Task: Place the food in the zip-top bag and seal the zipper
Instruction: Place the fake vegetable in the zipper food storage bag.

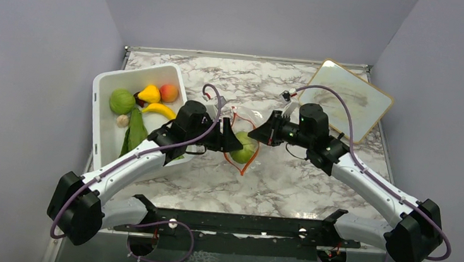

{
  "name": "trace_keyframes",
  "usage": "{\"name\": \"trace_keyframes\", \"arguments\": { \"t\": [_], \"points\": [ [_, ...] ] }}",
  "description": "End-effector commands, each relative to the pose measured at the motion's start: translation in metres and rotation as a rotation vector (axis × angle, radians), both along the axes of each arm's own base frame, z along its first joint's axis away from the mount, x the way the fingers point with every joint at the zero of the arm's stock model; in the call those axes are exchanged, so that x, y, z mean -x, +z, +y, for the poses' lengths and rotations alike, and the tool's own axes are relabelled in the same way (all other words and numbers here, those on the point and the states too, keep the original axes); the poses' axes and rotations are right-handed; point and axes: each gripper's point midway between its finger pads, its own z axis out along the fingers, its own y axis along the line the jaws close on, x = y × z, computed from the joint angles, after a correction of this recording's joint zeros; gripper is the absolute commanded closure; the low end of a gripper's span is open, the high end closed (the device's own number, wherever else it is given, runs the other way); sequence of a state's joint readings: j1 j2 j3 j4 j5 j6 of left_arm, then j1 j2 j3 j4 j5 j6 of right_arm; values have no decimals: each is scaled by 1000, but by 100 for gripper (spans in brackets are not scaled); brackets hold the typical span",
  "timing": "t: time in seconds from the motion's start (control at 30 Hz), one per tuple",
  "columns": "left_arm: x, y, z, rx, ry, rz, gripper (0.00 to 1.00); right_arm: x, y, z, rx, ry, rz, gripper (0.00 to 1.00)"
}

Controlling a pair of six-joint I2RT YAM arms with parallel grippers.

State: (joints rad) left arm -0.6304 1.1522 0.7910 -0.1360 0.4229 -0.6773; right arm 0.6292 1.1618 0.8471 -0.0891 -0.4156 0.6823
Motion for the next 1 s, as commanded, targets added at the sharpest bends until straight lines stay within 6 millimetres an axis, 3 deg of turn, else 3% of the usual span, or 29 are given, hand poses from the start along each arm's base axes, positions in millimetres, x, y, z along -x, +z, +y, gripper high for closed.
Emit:
{"name": "trace_keyframes", "arguments": {
  "t": [0.0, 0.1, 0.27, 0.63, 0.77, 0.97],
  "points": [
    [-5, 29, -5, 61, 19, -58, 35, -2, 20, 7, -40, 19, -43, 99],
    [-3, 42, -2, 81, 25, -94, 24, -5, 16, 1, -17, -16, -43, 99],
    [-2, 63, 3, 92, 29, -148, 14, -8, 20, -5, 3, -56, -58, 99],
    [-17, 73, 27, -41, 124, -238, 18, -9, 36, -19, 13, -124, -91, 99],
    [-31, 70, 53, -176, 232, -267, 20, -11, 44, -28, 2, -176, -108, 99],
    [-50, 64, 90, -359, 382, -310, 19, -17, 39, -43, 38, -266, -112, 99]
  ]
}}
